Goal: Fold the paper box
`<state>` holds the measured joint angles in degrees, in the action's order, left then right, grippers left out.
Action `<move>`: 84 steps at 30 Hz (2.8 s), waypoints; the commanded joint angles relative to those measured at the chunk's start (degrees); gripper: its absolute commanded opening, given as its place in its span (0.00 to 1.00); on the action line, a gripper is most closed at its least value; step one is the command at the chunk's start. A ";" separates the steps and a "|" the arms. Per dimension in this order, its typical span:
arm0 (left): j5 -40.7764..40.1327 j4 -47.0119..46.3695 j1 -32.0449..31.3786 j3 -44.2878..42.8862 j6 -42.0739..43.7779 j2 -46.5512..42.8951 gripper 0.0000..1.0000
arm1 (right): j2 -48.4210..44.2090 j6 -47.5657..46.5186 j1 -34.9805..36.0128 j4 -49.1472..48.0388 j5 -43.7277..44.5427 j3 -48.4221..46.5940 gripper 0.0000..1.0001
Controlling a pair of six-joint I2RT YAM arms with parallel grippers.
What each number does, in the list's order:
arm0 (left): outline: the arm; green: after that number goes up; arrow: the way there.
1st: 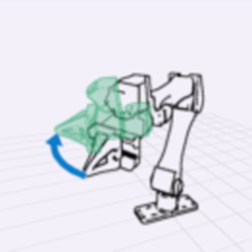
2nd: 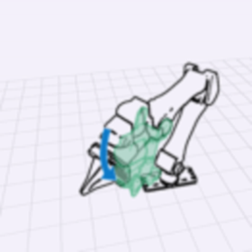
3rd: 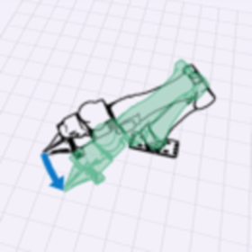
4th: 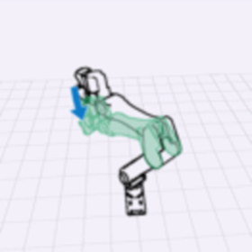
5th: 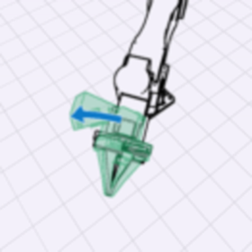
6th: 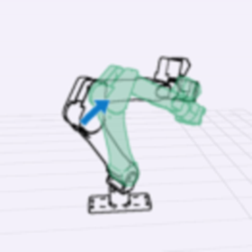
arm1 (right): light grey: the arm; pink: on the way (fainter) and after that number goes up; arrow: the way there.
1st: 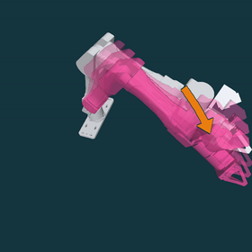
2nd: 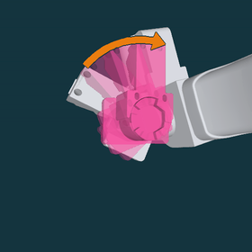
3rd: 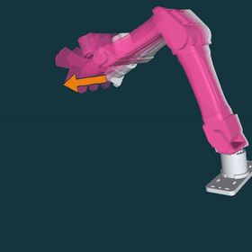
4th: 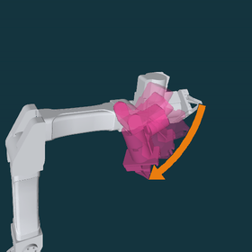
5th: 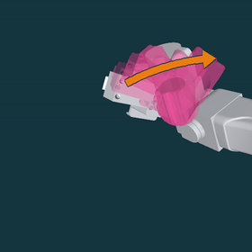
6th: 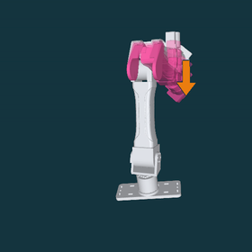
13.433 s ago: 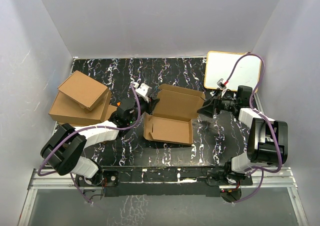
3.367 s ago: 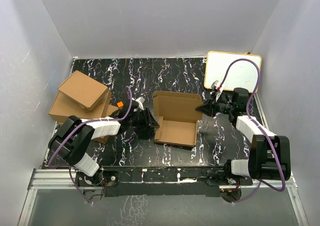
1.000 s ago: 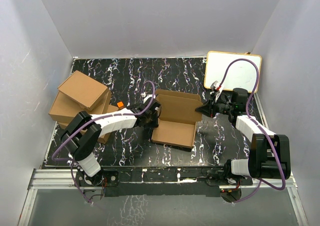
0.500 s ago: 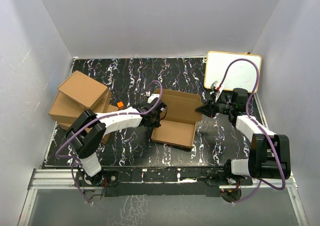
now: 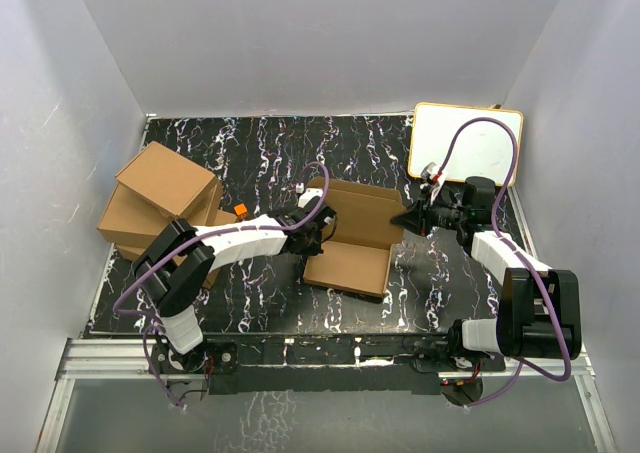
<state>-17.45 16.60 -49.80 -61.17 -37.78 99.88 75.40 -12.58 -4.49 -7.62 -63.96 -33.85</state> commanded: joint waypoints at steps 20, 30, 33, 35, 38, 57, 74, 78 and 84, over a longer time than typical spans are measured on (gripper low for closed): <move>-0.31 7.74 -0.25 -0.25 1.90 1.42 0.20 | -2.01 -1.46 0.15 -3.94 -1.24 -0.50 0.08; -0.35 9.32 -0.30 1.32 2.43 1.03 0.26 | -2.12 -1.48 0.10 -3.96 -1.07 -0.52 0.08; 0.74 8.92 -0.26 1.70 2.36 1.26 0.27 | -2.18 -1.48 0.11 -3.93 -1.04 -0.52 0.08; 1.04 8.76 -0.28 1.88 2.28 1.36 0.28 | -2.25 -1.48 0.14 -3.90 -1.03 -0.45 0.08; 1.41 8.70 -0.25 1.97 2.40 1.23 0.29 | -2.35 -1.44 0.18 -3.94 -1.07 -0.49 0.08; 0.89 5.65 -0.50 5.83 2.17 -0.22 0.27 | -2.51 -1.48 0.11 -3.90 -1.01 -0.42 0.08; -6.77 11.84 -0.75 2.59 3.51 0.78 0.00 | -2.68 -1.48 0.09 -3.92 -0.97 -0.35 0.08; -9.15 14.82 -1.16 0.54 4.41 2.22 0.00 | -2.61 -1.40 0.14 -4.07 -0.99 -0.49 0.08; -12.04 17.01 -1.64 -0.04 5.59 3.14 0.00 | -2.62 -1.40 0.15 -4.12 -0.99 -0.47 0.08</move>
<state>-22.96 20.62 -51.96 -62.39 -35.31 101.06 74.94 -12.56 -3.64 -7.03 -64.49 -33.82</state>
